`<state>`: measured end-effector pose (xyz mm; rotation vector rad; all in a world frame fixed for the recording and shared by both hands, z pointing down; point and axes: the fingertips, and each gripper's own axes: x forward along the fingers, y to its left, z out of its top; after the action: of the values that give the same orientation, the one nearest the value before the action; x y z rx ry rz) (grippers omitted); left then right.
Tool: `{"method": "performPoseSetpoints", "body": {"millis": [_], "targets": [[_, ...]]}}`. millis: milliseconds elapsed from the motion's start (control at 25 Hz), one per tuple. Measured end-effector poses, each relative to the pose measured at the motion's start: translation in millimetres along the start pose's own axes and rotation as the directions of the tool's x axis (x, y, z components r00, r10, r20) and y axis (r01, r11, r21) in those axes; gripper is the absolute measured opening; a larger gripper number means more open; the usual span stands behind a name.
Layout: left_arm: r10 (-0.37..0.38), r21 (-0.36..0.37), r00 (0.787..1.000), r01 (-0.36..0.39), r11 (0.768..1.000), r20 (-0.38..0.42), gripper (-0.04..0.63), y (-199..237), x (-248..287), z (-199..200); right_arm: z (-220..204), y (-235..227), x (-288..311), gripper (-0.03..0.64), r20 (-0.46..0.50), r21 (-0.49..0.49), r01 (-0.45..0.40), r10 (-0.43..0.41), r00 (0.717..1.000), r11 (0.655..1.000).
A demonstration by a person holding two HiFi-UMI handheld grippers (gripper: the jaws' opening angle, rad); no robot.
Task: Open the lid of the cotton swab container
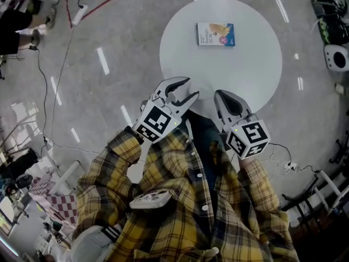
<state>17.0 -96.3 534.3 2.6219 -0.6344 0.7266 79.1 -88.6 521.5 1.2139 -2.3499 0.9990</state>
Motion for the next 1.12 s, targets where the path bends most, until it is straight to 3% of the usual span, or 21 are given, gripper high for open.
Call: {"method": "performPoseSetpoints", "body": {"millis": [120,360,680,1120], "targets": [[-0.052,0.049,0.999,0.053,0.997,-0.015,0.241,-7.0,0.5,-4.9,0.2,-0.1,-1.2,0.017,0.000,0.000,0.002,-0.002,1.000,1.000],[-0.122,0.178,0.989,0.136,0.975,-0.085,0.294,-20.5,7.1,-24.1,-1.6,1.2,-7.1,0.017,0.001,0.004,0.010,-0.010,1.000,1.000],[-0.136,0.261,0.975,0.180,0.948,-0.176,0.314,-19.4,24.3,-51.2,-4.0,-1.2,-13.8,0.017,0.013,0.026,0.034,-0.034,0.999,0.999],[-0.130,0.327,0.969,0.195,0.925,-0.212,0.314,-14.2,49.0,-62.5,-9.8,-0.3,-18.5,0.017,0.025,0.059,0.060,-0.061,0.998,0.996]]}}
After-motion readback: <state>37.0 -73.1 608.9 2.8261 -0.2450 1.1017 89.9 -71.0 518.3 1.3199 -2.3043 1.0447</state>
